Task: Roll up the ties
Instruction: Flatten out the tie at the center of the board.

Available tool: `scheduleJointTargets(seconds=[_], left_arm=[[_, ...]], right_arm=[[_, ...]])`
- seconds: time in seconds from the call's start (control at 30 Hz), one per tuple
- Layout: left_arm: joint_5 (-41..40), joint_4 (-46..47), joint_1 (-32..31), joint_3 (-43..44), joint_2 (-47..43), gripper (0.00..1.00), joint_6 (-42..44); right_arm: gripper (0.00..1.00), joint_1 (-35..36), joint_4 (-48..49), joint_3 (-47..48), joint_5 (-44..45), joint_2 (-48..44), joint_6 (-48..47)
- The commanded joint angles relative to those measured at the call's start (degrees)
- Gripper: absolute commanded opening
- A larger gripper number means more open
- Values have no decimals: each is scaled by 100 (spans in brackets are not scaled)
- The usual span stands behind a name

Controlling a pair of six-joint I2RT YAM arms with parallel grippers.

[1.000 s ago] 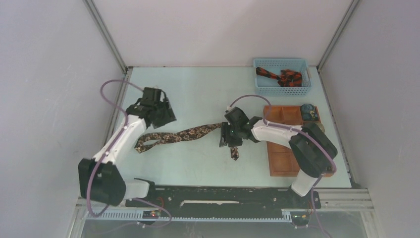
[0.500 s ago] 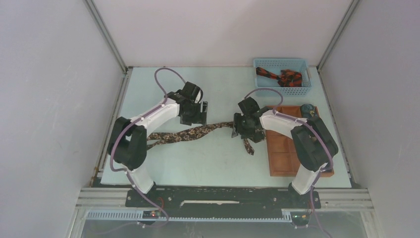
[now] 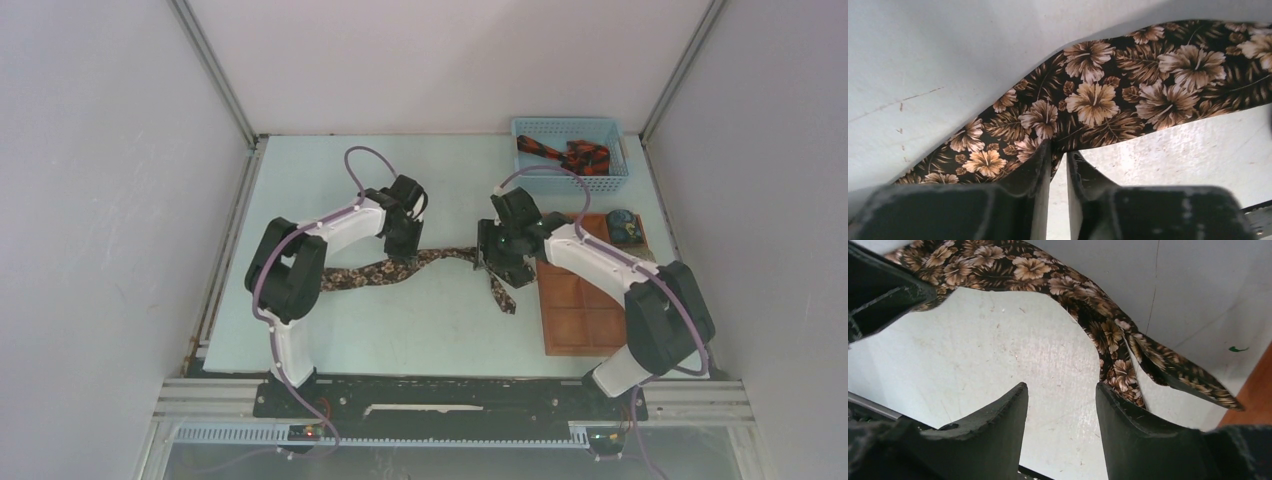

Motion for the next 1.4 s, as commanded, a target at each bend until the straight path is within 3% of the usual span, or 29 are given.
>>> scheduleJointTargets(seconds=[0.0, 0.1, 0.4, 0.67, 1.1, 1.37], left_arm=[[58, -5, -19, 215, -52, 12, 128], [281, -27, -20, 69, -295, 0, 36], [768, -632, -20, -514, -1491, 0, -136], [828, -880, -20, -998, -2214, 0, -92], [846, -1266, -20, -872, -2372, 0, 118], [1018, -1472, -2, -777, -2450, 0, 237]], right_arm=[[56, 4, -198, 93, 198, -493, -174], [56, 18, -194, 32, 153, -733, -310], [57, 12, -139, 24, -329, -1199, -1197], [58, 150, 551, 22, -658, -1295, -2032], [57, 455, 810, 16, -1433, -1309, -3761], [56, -16, 900, 20, -1801, -1072, -4212]])
